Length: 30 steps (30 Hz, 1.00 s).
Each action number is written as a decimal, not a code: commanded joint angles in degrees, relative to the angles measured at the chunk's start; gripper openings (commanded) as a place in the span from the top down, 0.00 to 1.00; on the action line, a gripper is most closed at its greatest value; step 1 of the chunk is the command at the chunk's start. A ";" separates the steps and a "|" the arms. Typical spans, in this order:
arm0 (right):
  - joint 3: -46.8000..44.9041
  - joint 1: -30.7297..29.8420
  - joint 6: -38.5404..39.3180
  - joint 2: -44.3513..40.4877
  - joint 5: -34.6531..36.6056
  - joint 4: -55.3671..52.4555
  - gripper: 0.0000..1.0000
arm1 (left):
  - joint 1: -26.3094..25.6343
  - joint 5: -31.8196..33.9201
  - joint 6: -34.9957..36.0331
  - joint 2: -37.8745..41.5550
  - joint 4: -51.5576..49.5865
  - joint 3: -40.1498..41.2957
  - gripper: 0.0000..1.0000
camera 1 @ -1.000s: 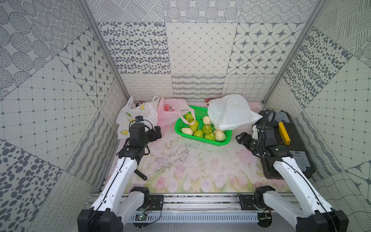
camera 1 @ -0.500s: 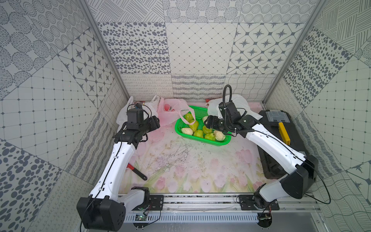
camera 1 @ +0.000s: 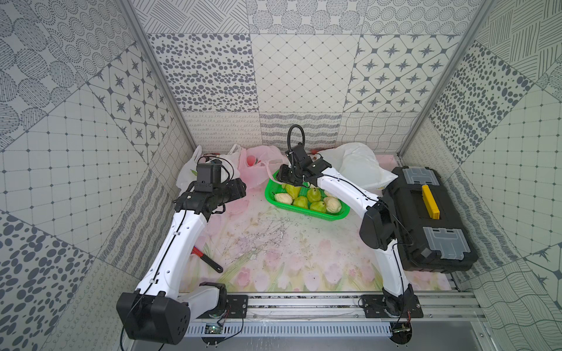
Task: Place the pears into plastic bags & tie knots
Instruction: Pick up the plastic bag at the center of the board.
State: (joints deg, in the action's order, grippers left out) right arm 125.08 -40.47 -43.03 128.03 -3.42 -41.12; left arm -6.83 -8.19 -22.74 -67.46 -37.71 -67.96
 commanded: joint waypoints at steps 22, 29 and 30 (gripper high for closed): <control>34.24 3.29 7.26 -9.81 -31.57 -12.65 1.00 | -8.94 -6.31 29.19 2.13 2.14 -19.16 0.05; 32.43 1.59 8.18 -12.36 -35.17 -15.34 1.00 | -17.42 -6.13 35.39 -1.31 2.08 -24.62 0.01; 32.55 1.36 8.38 -12.21 -35.51 -15.61 1.00 | -18.90 -5.04 36.47 -2.60 1.73 -25.53 0.01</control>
State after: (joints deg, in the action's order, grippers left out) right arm 158.26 -38.33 -35.07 117.19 -35.75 -56.53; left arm -21.17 -12.95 3.42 -67.44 -39.07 -90.39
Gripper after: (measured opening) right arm 0.056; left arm 0.986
